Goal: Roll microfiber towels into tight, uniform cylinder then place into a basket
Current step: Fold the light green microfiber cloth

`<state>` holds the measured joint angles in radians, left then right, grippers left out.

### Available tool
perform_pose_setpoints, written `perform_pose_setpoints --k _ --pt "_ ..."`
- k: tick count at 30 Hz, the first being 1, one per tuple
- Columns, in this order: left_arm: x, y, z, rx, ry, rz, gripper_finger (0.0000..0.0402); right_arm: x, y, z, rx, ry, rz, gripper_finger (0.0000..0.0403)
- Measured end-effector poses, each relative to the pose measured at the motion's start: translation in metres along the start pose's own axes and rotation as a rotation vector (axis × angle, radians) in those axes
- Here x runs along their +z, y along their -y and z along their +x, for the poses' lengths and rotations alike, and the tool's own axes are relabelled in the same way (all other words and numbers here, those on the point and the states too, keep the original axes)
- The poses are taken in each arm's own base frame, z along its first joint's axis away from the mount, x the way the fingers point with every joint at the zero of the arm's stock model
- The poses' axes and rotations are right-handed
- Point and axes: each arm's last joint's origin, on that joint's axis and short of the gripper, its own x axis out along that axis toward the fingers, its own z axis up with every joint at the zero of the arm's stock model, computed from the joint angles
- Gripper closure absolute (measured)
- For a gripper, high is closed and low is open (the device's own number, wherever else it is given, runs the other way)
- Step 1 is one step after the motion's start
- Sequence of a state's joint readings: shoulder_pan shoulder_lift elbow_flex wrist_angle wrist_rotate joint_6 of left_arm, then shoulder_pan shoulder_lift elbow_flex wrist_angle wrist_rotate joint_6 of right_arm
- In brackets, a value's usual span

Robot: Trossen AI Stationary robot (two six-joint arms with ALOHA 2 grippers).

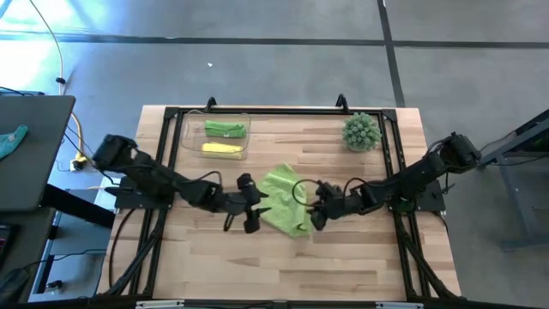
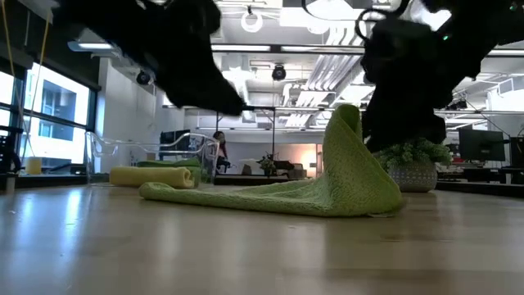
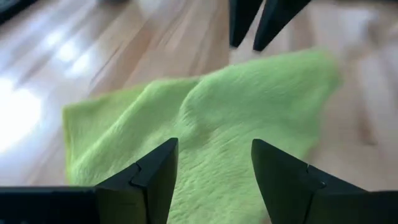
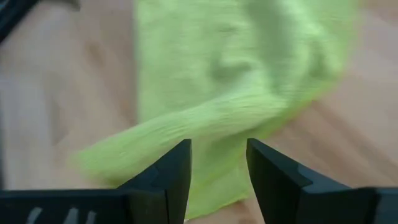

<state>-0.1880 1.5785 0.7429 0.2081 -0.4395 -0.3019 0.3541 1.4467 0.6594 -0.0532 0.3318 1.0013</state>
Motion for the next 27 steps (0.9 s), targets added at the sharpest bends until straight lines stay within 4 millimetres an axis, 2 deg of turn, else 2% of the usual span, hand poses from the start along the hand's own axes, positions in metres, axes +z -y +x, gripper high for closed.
perform_pose_setpoints --k 6,10,14,18,22,27 --pt "-0.023 -0.011 0.036 0.102 -0.055 -0.024 0.0209 0.002 0.013 0.016 -0.098 -0.007 0.066 0.0258" --pt "-0.037 -0.014 0.049 0.132 -0.098 -0.041 0.0209 -0.005 0.019 0.036 -0.131 -0.043 0.063 0.0258" --pt "-0.049 -0.017 0.056 0.156 -0.153 -0.03 0.0209 -0.009 0.024 0.05 -0.156 -0.05 0.065 0.0258" --pt "-0.052 -0.016 0.056 0.152 -0.178 -0.085 0.0209 -0.008 0.029 0.056 -0.192 -0.035 0.048 0.0258" --pt "-0.054 -0.01 0.054 0.076 -0.212 -0.165 0.0209 0.0 0.036 0.059 -0.259 0.029 -0.036 0.0259" --pt "-0.054 0.0 0.051 -0.039 -0.253 -0.275 0.0209 0.014 0.055 0.062 -0.421 0.118 -0.146 0.0259"
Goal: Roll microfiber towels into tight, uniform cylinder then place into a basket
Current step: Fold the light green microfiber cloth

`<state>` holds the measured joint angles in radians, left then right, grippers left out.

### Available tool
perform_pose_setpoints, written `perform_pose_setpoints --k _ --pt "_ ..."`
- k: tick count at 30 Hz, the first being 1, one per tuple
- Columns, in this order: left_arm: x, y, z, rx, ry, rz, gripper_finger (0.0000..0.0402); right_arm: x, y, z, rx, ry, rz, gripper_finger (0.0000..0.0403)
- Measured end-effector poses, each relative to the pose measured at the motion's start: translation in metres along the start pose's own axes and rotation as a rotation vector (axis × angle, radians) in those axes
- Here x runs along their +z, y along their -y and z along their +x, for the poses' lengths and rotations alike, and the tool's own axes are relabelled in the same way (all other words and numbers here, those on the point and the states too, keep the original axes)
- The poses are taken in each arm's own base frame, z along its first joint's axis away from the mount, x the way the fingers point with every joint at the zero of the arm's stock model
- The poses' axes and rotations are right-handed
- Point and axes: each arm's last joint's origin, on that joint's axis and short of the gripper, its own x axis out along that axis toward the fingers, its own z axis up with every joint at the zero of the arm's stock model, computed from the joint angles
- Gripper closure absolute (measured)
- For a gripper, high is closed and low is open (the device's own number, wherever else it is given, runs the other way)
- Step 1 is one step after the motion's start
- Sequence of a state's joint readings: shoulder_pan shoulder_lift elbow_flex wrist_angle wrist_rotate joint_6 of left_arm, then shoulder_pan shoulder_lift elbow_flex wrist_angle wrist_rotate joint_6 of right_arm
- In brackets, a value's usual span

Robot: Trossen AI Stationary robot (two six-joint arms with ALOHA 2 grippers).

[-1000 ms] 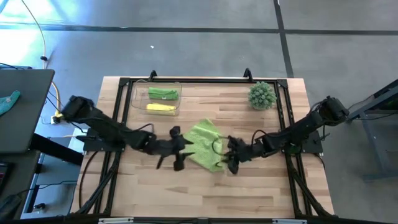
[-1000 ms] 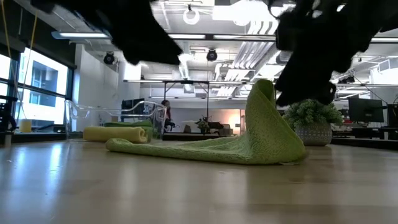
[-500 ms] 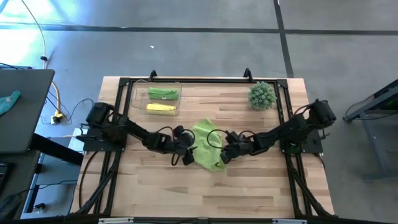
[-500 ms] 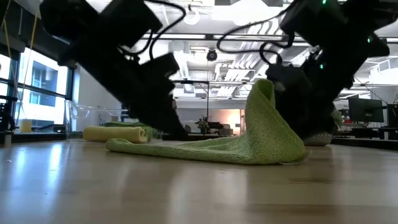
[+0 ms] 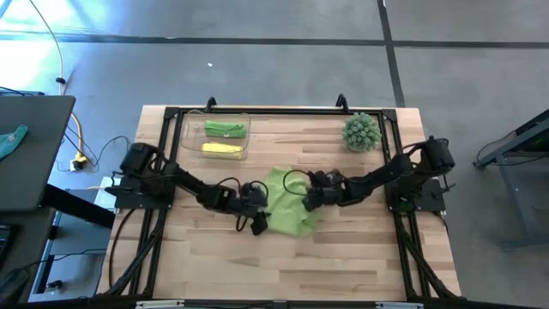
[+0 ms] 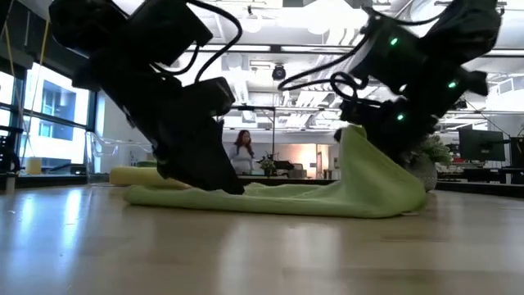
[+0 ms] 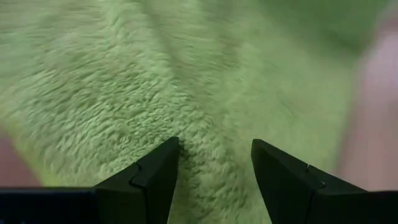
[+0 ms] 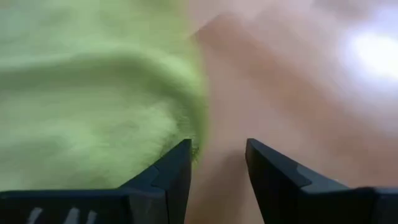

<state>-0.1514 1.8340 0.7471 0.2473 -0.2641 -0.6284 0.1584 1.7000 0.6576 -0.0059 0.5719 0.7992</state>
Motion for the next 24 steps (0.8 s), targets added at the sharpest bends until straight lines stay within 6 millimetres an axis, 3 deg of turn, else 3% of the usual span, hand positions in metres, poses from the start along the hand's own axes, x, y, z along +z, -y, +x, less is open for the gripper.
perform_pose_setpoints --k 4,9,13,16,20,24 --pt "-0.004 0.007 -0.002 -0.084 -0.048 -0.03 0.0209 0.012 0.013 0.009 -0.101 0.06 -0.046 0.0259" --pt "-0.006 0.013 -0.003 -0.129 -0.048 -0.04 0.021 0.025 0.017 0.015 -0.092 0.112 -0.06 0.0259" --pt "-0.005 0.016 -0.003 -0.212 -0.083 -0.064 0.0212 0.037 0.01 0.01 -0.001 0.175 -0.058 0.0259" --pt "-0.005 0.016 -0.003 -0.209 -0.08 -0.062 0.022 0.041 0.003 -0.002 0.181 0.125 -0.007 0.0259" --pt "-0.005 0.014 -0.002 -0.137 -0.03 -0.024 0.0232 0.033 -0.012 -0.016 0.452 -0.046 0.063 0.0259" --pt "-0.004 0.01 -0.002 -0.056 0.016 0.032 0.0238 0.01 -0.026 -0.022 0.48 -0.153 0.071 0.0259"
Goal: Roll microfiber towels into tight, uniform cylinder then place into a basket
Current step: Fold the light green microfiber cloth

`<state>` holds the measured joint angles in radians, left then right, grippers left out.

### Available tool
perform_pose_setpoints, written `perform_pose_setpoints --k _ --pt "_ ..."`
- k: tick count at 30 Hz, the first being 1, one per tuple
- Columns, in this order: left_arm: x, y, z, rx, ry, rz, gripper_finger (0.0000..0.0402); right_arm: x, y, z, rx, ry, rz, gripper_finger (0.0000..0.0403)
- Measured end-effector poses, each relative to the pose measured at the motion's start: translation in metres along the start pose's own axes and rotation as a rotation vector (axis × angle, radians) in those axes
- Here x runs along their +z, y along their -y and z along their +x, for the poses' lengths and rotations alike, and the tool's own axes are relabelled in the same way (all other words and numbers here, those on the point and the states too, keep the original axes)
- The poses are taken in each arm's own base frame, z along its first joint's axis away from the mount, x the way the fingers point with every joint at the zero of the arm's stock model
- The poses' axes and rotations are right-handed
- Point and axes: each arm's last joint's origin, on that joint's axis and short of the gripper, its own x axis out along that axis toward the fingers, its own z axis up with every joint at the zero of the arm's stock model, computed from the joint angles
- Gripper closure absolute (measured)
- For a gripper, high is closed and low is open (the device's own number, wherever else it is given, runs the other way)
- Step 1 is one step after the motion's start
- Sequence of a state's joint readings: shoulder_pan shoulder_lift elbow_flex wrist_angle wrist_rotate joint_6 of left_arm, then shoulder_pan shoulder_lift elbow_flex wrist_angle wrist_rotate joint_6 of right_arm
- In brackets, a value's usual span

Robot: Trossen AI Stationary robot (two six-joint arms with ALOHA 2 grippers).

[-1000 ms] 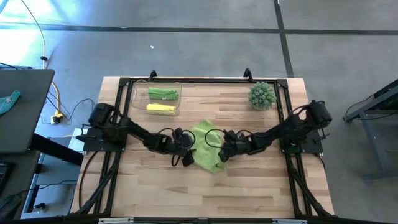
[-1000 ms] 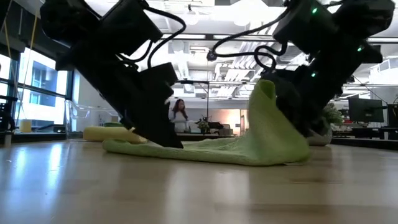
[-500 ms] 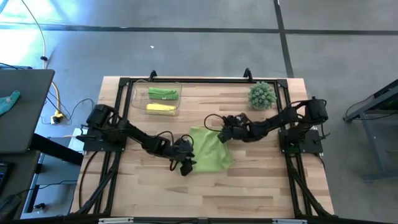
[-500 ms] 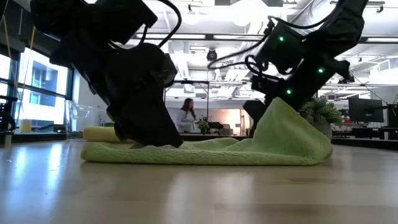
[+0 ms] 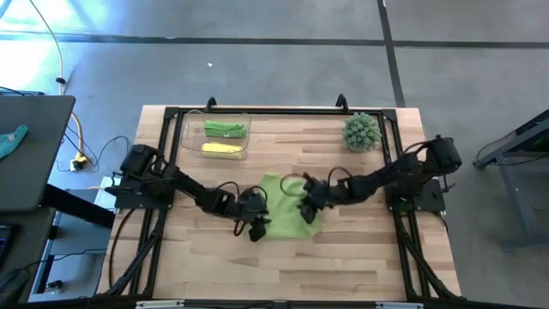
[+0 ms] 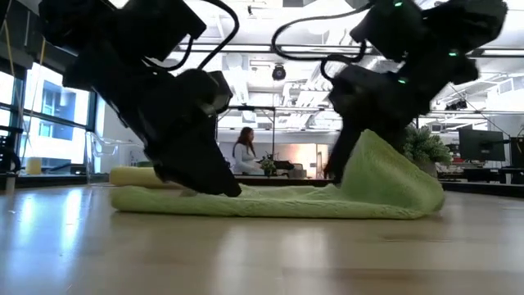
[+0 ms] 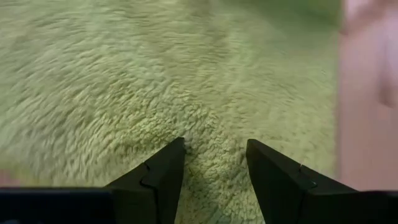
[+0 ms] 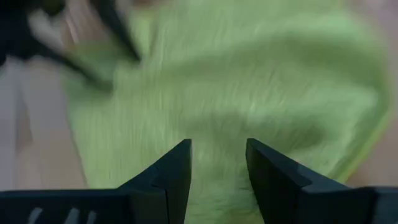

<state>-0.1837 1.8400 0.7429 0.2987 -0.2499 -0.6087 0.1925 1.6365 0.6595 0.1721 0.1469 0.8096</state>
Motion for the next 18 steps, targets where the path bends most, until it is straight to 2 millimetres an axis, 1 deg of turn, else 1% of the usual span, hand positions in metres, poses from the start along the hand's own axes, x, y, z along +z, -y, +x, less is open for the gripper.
perform_pose_setpoints --k 5,9,12,15,18 --pt "-0.001 -0.001 0.0 0.011 -0.013 0.002 0.0238 -0.021 -0.015 0.002 0.025 -0.022 -0.002 0.0259" --pt "-0.004 0.001 -0.002 -0.045 -0.084 -0.064 0.0238 -0.029 -0.015 0.007 -0.055 0.036 -0.057 0.0259" --pt "-0.008 0.007 -0.003 -0.126 -0.151 -0.104 0.0238 -0.028 -0.007 0.013 -0.149 0.094 -0.11 0.0259" --pt "-0.012 0.013 -0.005 -0.176 -0.185 -0.109 0.0239 -0.022 0.002 0.019 -0.227 0.142 -0.16 0.0259" --pt "-0.012 0.017 -0.007 -0.193 -0.173 -0.075 0.0239 -0.015 0.005 0.022 -0.214 0.154 -0.19 0.0259"
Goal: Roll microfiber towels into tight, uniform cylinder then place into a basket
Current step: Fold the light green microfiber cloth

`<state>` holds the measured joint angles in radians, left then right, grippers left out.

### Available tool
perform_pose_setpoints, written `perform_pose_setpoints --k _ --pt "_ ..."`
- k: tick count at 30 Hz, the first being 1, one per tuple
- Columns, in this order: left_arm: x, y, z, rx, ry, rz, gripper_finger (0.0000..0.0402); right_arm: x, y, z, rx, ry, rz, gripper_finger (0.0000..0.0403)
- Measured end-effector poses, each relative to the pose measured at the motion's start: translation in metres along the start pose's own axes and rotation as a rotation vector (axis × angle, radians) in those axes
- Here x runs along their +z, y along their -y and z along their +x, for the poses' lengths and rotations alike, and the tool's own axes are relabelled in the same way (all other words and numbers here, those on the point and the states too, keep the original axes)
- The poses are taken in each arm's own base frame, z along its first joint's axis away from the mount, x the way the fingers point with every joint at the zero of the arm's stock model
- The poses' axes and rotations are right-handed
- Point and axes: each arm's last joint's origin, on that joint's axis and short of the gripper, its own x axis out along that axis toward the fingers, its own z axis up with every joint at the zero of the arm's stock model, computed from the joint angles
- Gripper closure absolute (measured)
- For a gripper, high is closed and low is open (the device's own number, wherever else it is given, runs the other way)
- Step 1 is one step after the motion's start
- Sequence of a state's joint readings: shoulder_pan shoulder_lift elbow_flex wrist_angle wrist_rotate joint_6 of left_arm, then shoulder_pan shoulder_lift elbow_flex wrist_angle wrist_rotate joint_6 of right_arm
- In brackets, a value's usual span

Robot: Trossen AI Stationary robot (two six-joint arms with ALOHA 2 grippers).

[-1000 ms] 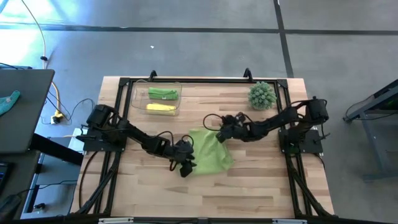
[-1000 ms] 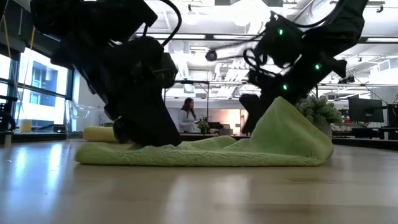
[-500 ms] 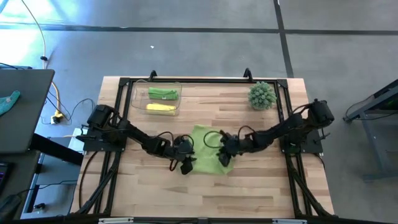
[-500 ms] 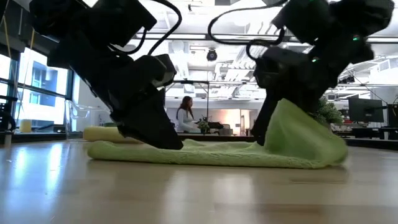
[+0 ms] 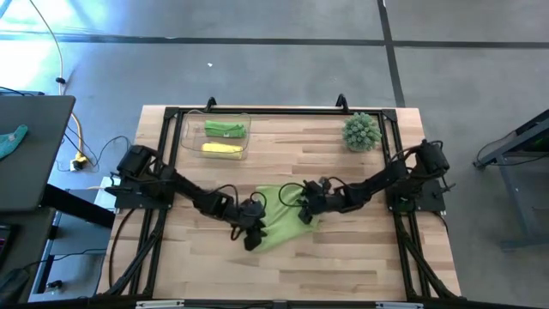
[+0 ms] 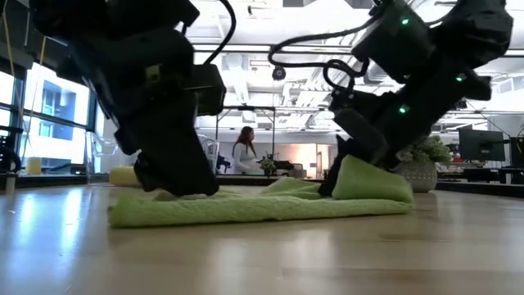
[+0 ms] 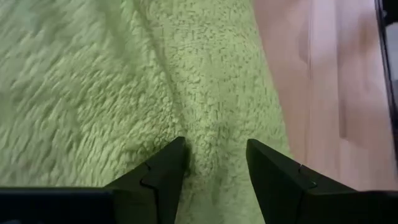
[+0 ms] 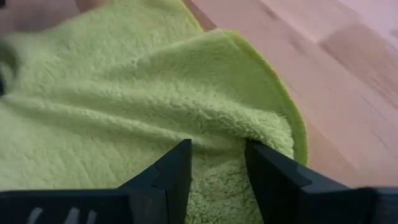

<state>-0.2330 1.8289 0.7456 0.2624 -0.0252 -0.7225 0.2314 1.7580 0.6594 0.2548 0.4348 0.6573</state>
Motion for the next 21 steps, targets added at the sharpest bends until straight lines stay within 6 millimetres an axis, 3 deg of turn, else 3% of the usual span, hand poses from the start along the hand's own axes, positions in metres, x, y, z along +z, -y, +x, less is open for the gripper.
perform_pose_setpoints --k 5,13,17,21 --pt "0.004 0.001 -0.012 0.092 0.071 0.137 0.0239 0.009 -0.007 -0.001 0.18 0.001 -0.024 0.0259" --pt "0.024 -0.004 -0.029 0.378 0.262 0.42 0.0239 -0.008 -0.023 -0.011 0.232 -0.048 -0.17 0.0259" --pt "0.026 -0.027 -0.026 0.523 0.202 0.392 0.0239 -0.016 -0.027 -0.014 0.22 -0.071 -0.219 0.0259" --pt "0.02 -0.047 -0.022 0.556 0.055 0.282 0.0239 -0.021 -0.031 -0.018 0.231 -0.076 -0.24 0.0259"
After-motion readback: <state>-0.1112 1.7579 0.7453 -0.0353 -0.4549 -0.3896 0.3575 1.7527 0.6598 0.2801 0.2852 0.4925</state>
